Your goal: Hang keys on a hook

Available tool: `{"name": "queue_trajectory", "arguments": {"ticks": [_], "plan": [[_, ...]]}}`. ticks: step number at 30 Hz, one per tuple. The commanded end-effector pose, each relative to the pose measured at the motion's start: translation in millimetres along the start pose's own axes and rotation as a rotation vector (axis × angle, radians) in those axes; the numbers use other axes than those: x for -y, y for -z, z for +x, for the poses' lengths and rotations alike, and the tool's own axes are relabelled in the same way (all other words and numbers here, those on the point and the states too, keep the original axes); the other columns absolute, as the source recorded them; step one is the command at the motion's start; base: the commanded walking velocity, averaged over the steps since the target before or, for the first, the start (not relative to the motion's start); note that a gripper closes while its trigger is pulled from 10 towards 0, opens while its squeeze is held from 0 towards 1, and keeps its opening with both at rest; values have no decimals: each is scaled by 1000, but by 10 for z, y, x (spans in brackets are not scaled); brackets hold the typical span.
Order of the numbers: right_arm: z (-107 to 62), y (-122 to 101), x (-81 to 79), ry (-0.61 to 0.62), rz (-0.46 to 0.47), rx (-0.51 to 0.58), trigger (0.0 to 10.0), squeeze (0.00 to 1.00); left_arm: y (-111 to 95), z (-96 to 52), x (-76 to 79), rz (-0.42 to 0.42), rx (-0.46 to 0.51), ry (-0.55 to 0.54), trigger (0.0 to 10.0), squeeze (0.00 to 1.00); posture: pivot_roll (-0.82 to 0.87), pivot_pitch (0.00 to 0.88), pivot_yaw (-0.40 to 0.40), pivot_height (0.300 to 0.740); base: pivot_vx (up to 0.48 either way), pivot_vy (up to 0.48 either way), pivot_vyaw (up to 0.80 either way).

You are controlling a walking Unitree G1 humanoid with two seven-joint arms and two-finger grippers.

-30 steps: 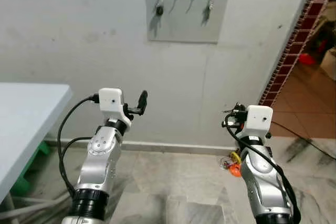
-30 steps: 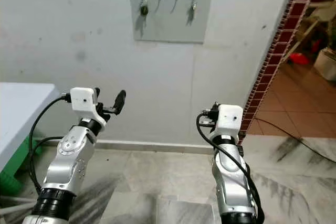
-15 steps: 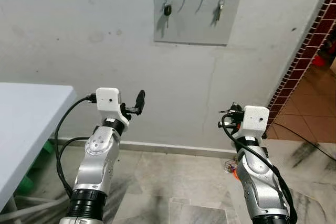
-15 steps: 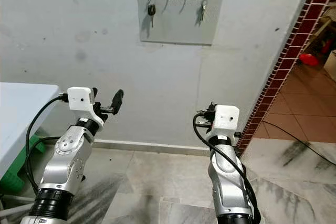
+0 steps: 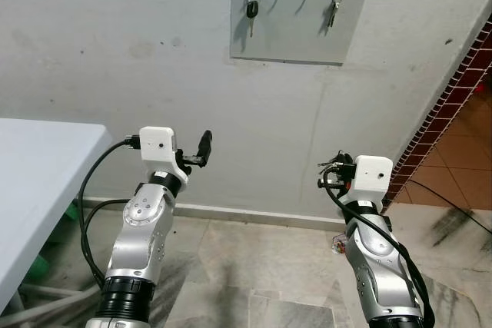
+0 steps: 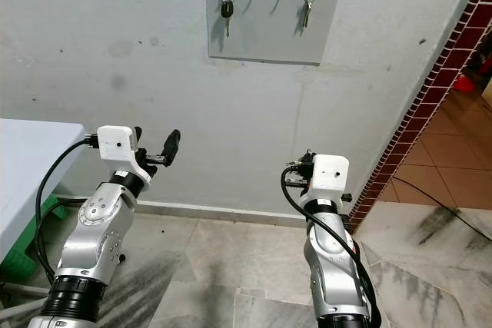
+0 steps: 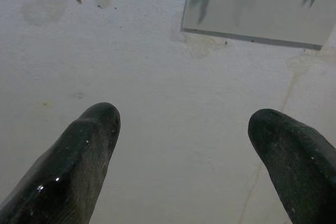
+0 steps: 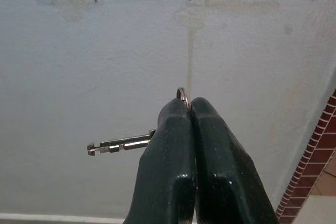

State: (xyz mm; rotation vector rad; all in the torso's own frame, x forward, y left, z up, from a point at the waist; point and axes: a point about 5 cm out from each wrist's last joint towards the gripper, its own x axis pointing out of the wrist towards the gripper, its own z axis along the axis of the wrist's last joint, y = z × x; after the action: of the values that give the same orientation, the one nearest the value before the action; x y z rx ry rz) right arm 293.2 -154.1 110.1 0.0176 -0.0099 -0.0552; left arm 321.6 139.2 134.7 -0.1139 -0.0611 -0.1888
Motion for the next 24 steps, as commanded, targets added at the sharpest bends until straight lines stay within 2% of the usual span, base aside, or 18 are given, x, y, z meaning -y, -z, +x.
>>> {"name": "queue_trajectory", "arguments": {"ticks": [1, 8, 24], "plan": [[-13, -77, -17, -3, 2, 36, 10000, 0, -41, -14, -14, 15, 10, 5, 10000, 0, -41, 0, 10, 740, 334, 0, 0], [-20, -67, -27, -6, 1, 33, 10000, 0, -50, -26, -15, 48, 9, 13, 10000, 0, -40, 0, 10, 740, 378, 0, 0], [-21, -64, -55, -17, 3, 33, 10000, 0, -54, -31, 13, 65, 13, 35, 10000, 0, -37, 0, 10, 740, 462, 0, 0]]}}
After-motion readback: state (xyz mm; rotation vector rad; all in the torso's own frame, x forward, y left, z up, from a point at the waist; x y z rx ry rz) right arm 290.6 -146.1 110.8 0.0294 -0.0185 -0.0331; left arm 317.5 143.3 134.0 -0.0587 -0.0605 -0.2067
